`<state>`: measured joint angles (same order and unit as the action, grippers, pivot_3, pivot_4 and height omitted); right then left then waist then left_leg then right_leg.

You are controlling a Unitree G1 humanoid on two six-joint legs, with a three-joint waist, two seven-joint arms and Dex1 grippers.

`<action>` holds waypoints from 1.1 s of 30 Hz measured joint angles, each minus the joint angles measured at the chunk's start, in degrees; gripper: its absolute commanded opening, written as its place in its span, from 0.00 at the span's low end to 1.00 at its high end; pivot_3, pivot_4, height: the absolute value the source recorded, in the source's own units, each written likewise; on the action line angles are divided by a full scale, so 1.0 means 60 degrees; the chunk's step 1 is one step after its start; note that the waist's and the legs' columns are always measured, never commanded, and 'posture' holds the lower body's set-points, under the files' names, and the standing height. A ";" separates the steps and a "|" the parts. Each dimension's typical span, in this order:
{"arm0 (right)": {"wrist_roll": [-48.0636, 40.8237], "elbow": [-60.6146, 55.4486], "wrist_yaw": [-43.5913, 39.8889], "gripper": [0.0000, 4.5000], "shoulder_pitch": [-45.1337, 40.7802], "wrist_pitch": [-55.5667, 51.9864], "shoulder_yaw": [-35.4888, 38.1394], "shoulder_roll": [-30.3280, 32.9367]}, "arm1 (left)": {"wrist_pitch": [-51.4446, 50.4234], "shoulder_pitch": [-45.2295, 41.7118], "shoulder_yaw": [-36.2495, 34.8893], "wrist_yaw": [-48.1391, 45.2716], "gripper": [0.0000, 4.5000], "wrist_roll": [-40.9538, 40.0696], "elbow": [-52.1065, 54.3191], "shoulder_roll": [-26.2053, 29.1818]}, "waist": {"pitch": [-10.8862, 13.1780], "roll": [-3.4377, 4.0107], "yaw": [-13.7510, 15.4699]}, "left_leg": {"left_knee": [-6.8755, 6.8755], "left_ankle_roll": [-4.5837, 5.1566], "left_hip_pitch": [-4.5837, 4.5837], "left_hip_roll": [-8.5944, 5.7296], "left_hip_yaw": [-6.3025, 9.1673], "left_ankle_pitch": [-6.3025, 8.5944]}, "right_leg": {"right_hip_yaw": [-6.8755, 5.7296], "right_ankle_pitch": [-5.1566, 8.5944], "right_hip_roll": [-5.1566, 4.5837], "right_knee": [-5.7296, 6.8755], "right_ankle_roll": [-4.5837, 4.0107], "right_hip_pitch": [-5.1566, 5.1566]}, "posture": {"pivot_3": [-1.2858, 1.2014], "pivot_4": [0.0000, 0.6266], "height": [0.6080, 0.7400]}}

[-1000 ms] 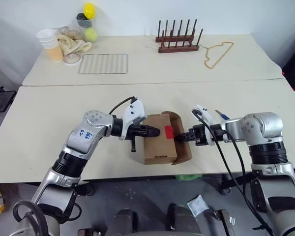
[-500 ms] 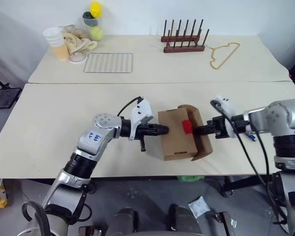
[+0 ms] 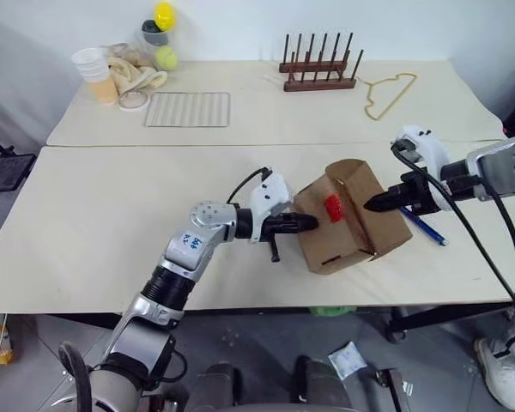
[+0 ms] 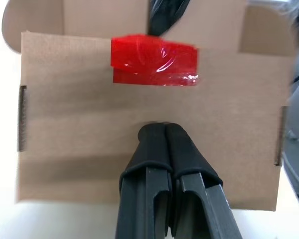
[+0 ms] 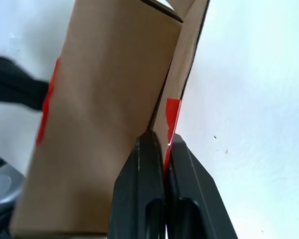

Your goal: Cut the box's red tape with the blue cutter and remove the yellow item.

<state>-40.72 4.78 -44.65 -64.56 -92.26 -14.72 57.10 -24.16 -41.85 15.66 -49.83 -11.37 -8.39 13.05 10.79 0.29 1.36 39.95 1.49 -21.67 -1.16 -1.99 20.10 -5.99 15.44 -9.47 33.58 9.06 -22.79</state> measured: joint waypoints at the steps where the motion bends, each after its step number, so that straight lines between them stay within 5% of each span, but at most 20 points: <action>1: -0.0020 -0.0020 -0.0037 0.01 -0.0141 0.0000 -0.0149 0.0041 | -0.0155 0.0103 -0.0028 0.0100 0.00 -0.0004 0.0183 -0.0012 | 0.0000 0.0000 0.0001 | 0.0002 0.0001 -0.0001 0.0001 0.0001 0.0001 | 0.0001 0.0000 0.0000 -0.0001 0.0000 0.0000 | 0.52 0.24 1.00; 33: 0.0026 -0.2691 0.0721 0.01 -0.0149 -0.0001 -0.0629 0.0189 | -0.1160 0.1715 -0.0617 0.0978 0.00 -0.0202 0.1301 0.0611 | 0.0000 0.0000 0.0013 | 0.0005 -0.0002 -0.0009 0.0004 0.0015 0.0005 | -0.0004 -0.0001 -0.0005 -0.0003 -0.0001 -0.0004 | 0.52 0.24 1.00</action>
<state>-40.56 -11.37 -40.33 -65.45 -92.27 -18.50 58.24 -31.12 -31.56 11.96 -43.96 -12.58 -0.59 16.72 10.79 0.29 1.44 39.98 1.48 -21.73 -1.13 -1.90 20.13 -6.01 15.43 -9.50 33.56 9.05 -22.81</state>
